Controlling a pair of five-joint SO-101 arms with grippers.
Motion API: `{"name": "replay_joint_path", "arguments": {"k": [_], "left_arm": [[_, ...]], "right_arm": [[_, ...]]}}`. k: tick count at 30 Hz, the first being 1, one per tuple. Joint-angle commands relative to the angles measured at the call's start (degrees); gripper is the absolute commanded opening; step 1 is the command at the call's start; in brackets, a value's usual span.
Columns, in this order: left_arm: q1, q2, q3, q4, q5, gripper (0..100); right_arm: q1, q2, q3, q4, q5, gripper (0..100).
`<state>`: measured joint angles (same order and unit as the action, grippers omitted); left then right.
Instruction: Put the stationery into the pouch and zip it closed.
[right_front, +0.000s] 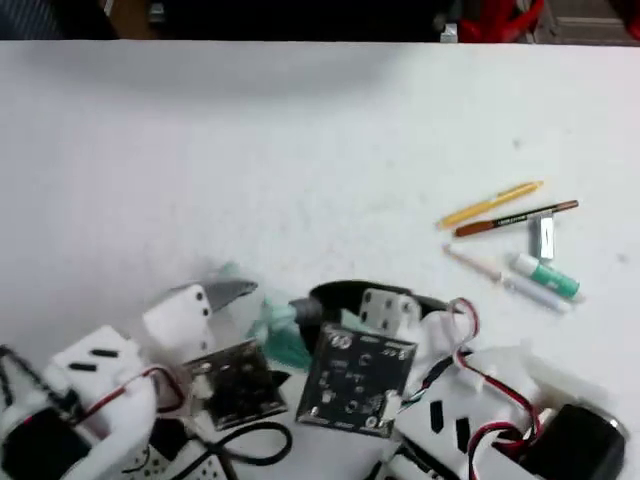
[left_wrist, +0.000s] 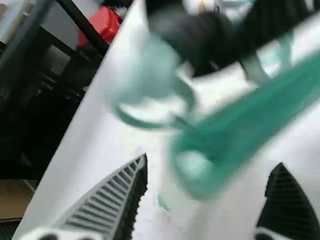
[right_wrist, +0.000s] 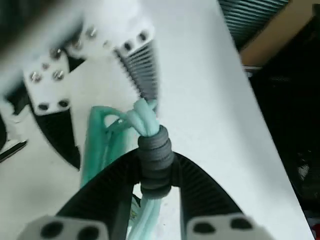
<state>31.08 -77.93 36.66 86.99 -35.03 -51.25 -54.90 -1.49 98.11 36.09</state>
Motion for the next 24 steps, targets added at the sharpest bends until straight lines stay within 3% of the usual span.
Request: {"name": "replay_joint_path", "arguments": {"k": [1, 8, 13, 16, 19, 24], "left_arm": [[1.10, 0.48, 2.90, -5.27, -0.79, 36], [12.70, 0.48, 2.90, -5.80, -0.79, 28], [14.11, -1.71, 3.34, -4.84, -0.79, 18], [14.29, -6.90, 2.81, 0.00, -1.14, 13], [14.29, -14.11, 3.25, 2.64, -2.55, 15], [16.57, -18.68, 3.25, 5.45, -2.55, 20]], "right_arm": [[2.07, -0.40, -2.46, 0.40, -0.44, 1.9], [2.07, -0.31, -0.35, 0.40, -0.44, 1.9], [2.68, -1.01, 4.22, 0.31, 0.00, 1.9], [7.69, -0.92, 4.31, 0.04, 0.00, 1.9], [12.26, -0.57, 4.75, 0.04, 0.09, 1.9], [12.70, -1.36, 4.84, 0.40, -0.35, 1.9]]}}
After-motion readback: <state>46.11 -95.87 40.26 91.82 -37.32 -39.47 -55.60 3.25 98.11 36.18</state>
